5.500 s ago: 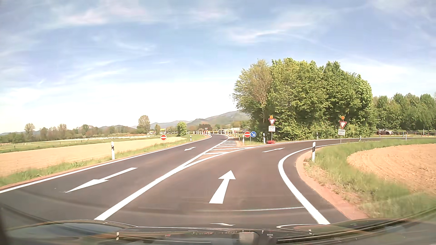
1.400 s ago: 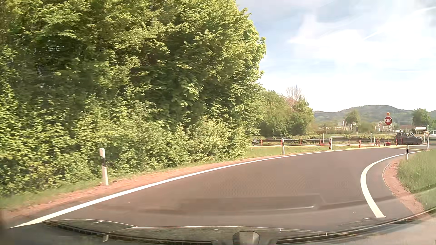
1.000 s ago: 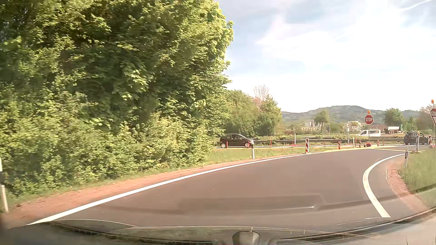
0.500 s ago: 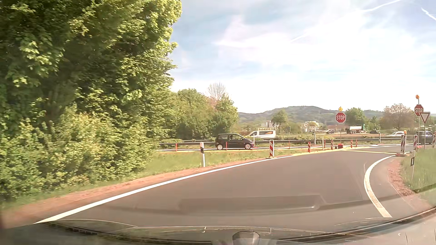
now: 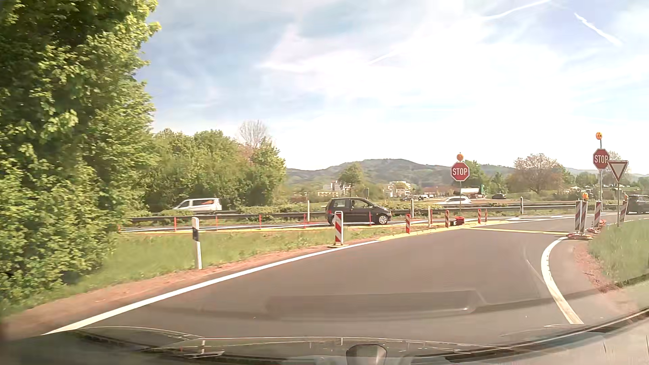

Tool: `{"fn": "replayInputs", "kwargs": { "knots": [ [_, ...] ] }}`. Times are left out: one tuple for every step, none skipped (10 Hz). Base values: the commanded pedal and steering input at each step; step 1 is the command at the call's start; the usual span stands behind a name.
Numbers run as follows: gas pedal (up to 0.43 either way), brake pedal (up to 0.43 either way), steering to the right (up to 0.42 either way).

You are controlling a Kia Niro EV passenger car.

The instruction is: Follow the waypoints while adhering to traffic rules and regulations

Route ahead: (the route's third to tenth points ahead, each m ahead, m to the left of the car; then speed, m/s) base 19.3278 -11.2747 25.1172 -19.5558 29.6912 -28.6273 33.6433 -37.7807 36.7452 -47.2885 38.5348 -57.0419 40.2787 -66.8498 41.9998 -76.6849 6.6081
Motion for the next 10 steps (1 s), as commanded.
{"fn": "replayInputs", "kwargs": {
  "knots": [
    [0.0,0.0,0.206],
    [0.0,0.0,0.205],
    [0.0,0.006,0.206],
    [0.0,0.067,0.205],
    [0.0,0.134,0.205],
    [0.0,0.165,0.205],
    [0.0,0.177,0.205],
    [0.0,0.183,0.202],
    [0.0,0.183,0.196],
    [0.0,0.195,0.195]
  ]
}}
